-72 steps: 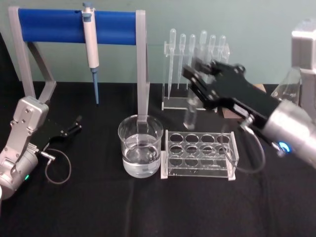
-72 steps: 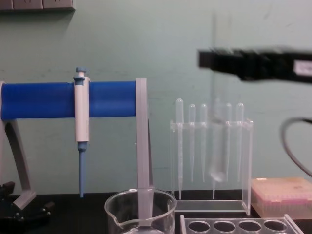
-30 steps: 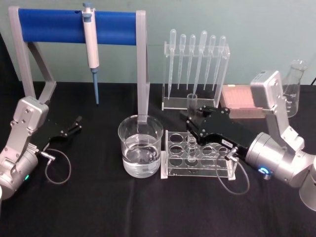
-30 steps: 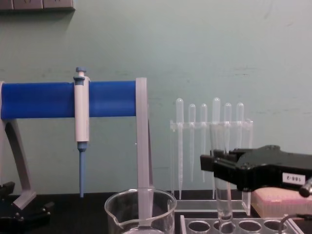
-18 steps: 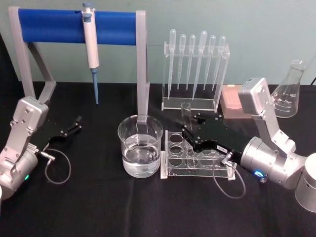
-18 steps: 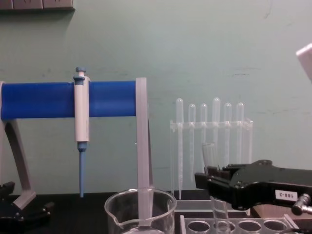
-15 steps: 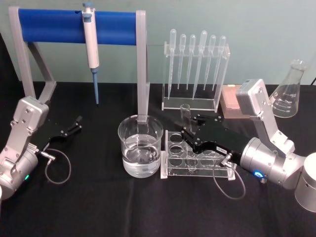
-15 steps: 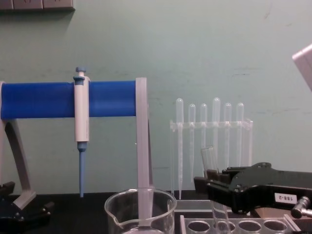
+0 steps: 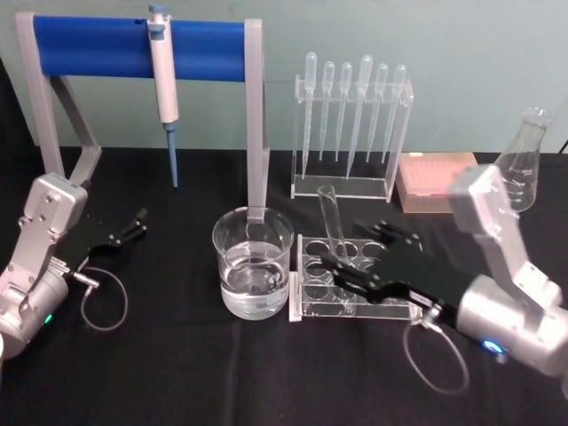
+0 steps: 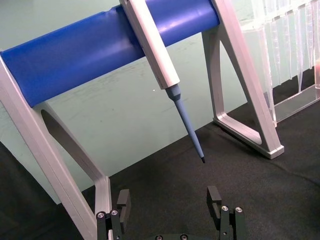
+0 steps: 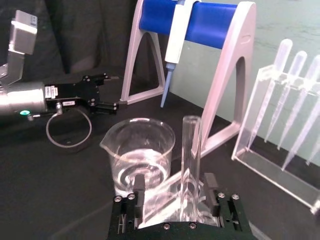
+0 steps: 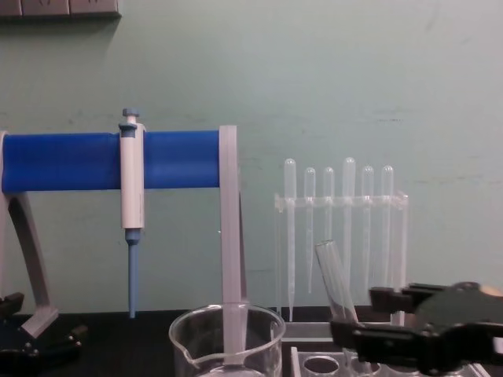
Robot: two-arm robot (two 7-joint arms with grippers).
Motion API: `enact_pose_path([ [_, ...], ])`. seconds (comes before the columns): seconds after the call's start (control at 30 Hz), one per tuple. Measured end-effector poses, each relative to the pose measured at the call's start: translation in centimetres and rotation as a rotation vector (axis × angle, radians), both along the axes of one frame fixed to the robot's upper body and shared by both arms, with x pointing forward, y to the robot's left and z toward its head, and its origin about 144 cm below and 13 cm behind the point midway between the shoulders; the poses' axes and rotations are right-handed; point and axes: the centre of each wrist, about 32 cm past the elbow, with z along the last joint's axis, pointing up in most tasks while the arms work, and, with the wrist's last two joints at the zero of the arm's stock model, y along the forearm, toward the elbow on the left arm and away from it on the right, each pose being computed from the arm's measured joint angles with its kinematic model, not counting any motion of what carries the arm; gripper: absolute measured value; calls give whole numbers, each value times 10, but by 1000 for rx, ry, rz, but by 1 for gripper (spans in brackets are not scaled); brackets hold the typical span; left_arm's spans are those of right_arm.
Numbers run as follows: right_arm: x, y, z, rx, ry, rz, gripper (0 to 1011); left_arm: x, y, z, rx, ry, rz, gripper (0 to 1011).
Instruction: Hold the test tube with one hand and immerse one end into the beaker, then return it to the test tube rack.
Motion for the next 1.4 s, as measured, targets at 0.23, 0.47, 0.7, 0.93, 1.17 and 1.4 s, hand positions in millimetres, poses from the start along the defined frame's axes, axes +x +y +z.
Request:
enact_pose_path([
  [0.23, -37, -24, 12, -15, -19, -105, 924, 0, 0, 0, 0, 0, 0, 1000],
  [0.47, -58, -52, 10, -28, -66, -325, 1004, 0, 0, 0, 0, 0, 0, 1000],
  [0.7, -61, -63, -21, -20, -114, -538, 1004, 0, 0, 0, 0, 0, 0, 1000],
  [0.93, -48, -58, -64, -14, -87, -561, 1004, 0, 0, 0, 0, 0, 0, 1000],
  [1.17, -44, -54, -75, -13, -71, -549, 1004, 0, 0, 0, 0, 0, 0, 1000],
  [1.4, -44, -55, -73, -13, -74, -547, 1004, 0, 0, 0, 0, 0, 0, 1000],
])
